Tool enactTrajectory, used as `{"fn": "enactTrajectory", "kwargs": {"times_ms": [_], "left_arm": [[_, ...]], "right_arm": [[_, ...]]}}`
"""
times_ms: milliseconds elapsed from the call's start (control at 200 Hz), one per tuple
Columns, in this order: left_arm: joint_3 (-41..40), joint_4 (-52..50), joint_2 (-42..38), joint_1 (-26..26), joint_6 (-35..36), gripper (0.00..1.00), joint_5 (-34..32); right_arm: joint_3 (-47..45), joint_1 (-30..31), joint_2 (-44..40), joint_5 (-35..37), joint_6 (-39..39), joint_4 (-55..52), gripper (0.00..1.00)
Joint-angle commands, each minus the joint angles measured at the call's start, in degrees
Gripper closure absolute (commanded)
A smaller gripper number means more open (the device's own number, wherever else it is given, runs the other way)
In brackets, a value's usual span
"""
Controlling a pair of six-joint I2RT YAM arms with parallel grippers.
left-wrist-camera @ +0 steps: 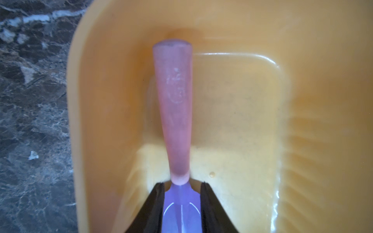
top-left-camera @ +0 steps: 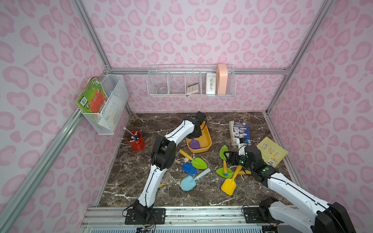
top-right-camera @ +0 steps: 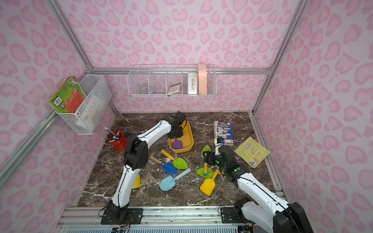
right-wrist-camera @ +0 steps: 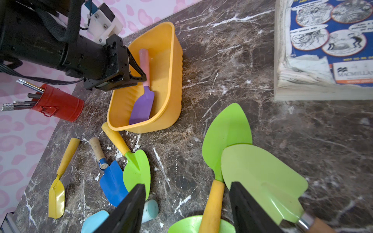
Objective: Put the shovel into the storage box
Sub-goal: Place the shovel in the storage box.
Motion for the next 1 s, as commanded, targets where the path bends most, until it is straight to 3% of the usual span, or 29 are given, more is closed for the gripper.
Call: {"fn": "enactTrajectory", "kwargs": {"times_ms": [0,260,511,796,886,931,996], "left_arm": [[0.0,-1.2,-2.0,-0.8,1.5,0.65,0.6],[-0.6,-0.9,-6.9,-3.5,4.4,0.64,3.2],[-7.8,2.0,-14.8,-6.9,6.6,0.64,5.6],[-30.1,14.2,-32.5,-8.3,8.6,0.44,7.9],[-37.3,17.6,-38.5,-8.3,9.0,0.4,7.6],[-41.2,19.2,-41.4,-8.4,9.3,0.37,7.3],[-45.8,20.9,-45.3,-8.4,9.5,0.31,6.5]], "right_arm": [[0.2,0.1,-0.2,0.3,-0.5,1.0,0.31],[2.5,0.1,0.7,0.5,-2.0,0.3,0.31],[4.2,0.1,3.0,0.0,-3.3,0.1,0.3],[6.3,0.1,4.6,-1.2,-5.9,1.0,0.23],[7.0,0.0,4.8,-1.4,-6.3,1.4,0.14],[7.5,-0.1,5.2,-1.2,-6.0,1.3,0.01],[7.6,-1.1,5.9,-2.9,-5.0,2.0,0.0]]}}
